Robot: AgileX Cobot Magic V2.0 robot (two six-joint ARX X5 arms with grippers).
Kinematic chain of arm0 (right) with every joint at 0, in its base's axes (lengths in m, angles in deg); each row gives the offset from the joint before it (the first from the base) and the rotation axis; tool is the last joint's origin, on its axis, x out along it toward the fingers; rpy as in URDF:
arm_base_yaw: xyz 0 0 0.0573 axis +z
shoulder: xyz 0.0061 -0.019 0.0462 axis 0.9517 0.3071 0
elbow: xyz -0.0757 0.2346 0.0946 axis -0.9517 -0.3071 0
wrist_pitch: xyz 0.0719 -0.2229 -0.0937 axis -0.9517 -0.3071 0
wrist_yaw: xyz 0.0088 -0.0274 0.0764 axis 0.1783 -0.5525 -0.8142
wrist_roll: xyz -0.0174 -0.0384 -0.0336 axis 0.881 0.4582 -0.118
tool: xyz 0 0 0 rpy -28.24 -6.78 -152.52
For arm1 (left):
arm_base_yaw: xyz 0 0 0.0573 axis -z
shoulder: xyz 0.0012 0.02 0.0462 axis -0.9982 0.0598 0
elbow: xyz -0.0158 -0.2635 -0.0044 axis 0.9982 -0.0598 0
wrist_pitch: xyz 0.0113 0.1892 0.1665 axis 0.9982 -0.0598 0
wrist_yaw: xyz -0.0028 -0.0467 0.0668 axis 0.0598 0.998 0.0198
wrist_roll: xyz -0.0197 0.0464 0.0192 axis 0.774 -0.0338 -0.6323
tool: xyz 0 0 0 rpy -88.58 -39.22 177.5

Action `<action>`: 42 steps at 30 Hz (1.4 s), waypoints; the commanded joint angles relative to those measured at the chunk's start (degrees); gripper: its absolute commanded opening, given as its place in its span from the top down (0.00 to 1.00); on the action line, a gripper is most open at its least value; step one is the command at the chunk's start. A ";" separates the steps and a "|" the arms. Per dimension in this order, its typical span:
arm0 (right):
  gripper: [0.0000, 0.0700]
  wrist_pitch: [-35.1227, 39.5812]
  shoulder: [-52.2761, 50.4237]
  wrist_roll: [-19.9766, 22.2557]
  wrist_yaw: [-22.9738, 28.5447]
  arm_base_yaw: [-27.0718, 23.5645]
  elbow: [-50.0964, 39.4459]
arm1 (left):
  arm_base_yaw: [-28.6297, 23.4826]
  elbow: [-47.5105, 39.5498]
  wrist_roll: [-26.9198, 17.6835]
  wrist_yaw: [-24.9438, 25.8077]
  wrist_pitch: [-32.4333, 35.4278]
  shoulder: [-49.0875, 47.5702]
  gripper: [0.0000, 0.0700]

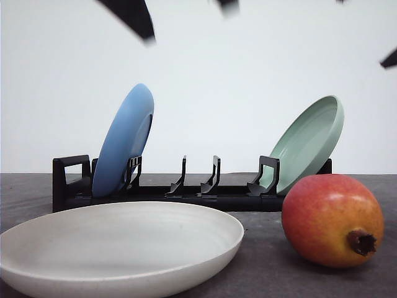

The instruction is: Place pomegranate in white plate

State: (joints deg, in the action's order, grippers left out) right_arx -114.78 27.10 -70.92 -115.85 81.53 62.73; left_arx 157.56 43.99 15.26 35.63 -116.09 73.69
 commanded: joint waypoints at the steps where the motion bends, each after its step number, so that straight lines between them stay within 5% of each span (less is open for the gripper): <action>1: 0.10 -0.58 1.02 -0.25 2.61 1.55 0.59 | 0.33 0.94 -0.92 -0.06 0.61 -2.48 0.09; 12: 0.10 -2.43 5.95 -4.22 13.91 10.74 0.59 | -0.14 -0.63 5.14 -0.06 -0.92 -19.21 0.10; 21: 0.10 -2.60 12.18 -5.92 21.48 16.32 0.59 | -0.16 -18.13 11.83 -0.11 5.02 -38.33 0.10; 26: 0.09 -2.43 17.86 -5.77 22.79 18.82 0.59 | -0.16 -22.23 15.01 -1.97 4.75 -46.36 0.10; 29: 0.00 -1.57 21.89 -5.77 23.06 20.30 0.59 | -0.16 -22.25 15.15 -3.43 4.22 -49.34 0.10; 42: 0.00 4.26 36.87 -5.26 23.06 22.09 0.59 | -0.16 -22.25 15.22 -9.69 -1.29 -53.12 0.10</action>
State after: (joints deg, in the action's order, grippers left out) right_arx -110.89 62.69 -76.36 -93.19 103.17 62.73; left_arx 156.72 21.36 29.99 26.63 -117.85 20.44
